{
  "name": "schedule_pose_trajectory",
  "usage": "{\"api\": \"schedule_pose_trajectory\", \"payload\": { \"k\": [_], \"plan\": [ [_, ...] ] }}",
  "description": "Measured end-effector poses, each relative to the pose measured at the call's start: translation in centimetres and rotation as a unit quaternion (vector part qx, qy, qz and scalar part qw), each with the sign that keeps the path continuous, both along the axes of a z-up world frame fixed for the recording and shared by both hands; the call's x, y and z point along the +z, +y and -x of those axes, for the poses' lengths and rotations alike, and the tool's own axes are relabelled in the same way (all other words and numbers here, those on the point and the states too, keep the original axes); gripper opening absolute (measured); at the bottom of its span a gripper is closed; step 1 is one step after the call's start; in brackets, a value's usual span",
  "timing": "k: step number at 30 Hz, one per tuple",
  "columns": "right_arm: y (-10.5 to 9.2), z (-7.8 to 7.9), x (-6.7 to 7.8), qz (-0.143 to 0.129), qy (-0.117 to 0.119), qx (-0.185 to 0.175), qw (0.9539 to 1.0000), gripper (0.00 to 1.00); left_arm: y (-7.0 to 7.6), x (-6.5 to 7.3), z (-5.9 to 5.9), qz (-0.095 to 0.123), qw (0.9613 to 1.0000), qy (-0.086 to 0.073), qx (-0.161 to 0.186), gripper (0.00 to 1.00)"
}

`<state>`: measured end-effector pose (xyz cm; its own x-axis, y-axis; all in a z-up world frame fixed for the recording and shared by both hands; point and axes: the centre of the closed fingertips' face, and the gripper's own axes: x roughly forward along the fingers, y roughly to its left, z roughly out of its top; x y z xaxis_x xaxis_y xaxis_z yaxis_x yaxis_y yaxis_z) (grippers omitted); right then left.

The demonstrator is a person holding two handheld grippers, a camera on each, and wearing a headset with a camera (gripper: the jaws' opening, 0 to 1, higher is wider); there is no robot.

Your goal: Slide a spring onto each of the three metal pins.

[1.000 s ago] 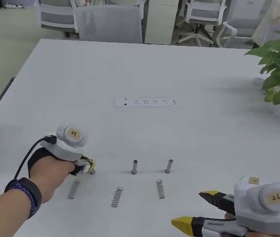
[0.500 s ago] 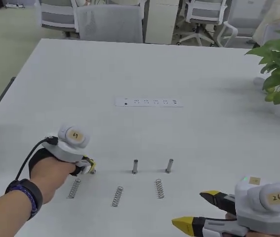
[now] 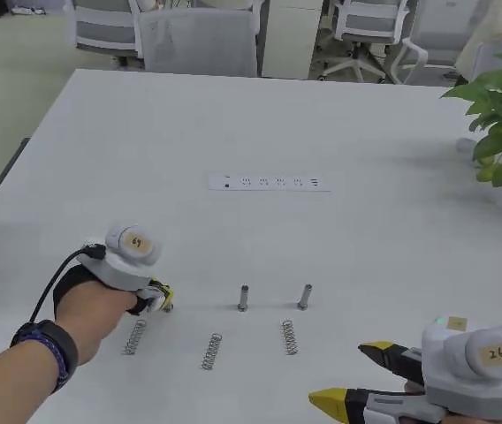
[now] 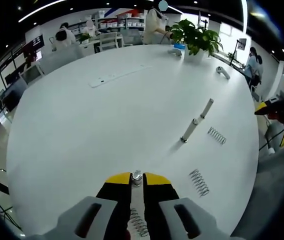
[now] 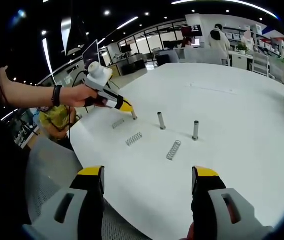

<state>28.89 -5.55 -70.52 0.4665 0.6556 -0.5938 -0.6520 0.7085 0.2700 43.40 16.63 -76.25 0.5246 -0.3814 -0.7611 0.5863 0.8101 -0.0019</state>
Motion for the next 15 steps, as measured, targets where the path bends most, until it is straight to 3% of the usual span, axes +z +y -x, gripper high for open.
{"api": "schedule_pose_trajectory", "payload": {
  "k": [15],
  "plan": [
    [-0.12, -0.11, 0.06, 0.0, -0.001, -0.001, 1.0, 0.7, 0.4, -0.7, 0.29, 0.002, 0.9999, 0.014, 0.004, 0.1]
  ]
}}
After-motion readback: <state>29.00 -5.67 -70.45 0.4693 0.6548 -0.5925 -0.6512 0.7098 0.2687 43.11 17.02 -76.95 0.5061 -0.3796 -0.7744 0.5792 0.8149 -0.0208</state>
